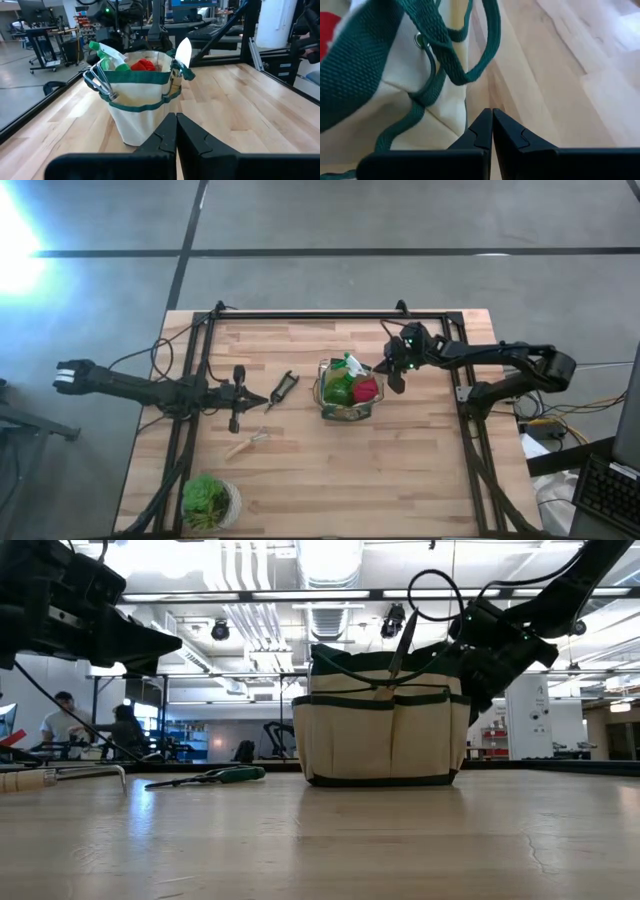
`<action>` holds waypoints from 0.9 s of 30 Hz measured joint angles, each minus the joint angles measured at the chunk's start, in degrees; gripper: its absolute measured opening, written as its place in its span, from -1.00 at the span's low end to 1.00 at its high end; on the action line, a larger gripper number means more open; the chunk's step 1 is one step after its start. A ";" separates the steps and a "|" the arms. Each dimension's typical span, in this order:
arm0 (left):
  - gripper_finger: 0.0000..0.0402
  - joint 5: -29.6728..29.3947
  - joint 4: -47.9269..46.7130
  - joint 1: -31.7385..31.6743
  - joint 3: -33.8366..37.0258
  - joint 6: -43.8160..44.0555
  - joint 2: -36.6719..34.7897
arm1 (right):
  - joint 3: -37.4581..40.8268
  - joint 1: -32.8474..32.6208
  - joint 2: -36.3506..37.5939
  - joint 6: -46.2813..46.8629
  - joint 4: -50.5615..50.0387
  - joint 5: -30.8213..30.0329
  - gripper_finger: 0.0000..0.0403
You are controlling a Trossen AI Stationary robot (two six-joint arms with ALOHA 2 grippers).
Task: Pick & Place Garden tools in Gardening bag
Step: Adjust the gardening bag
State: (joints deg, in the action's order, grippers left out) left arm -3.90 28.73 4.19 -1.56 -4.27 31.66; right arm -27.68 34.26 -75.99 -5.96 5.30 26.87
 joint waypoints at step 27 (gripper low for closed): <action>-0.96 0.00 -0.07 0.00 0.00 -0.02 0.02 | 1.07 -10.14 1.28 6.19 0.07 -0.95 -0.96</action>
State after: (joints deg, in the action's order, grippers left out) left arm -3.90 28.65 4.19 -1.56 -4.29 31.68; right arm -26.61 24.12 -74.71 0.23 5.37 25.92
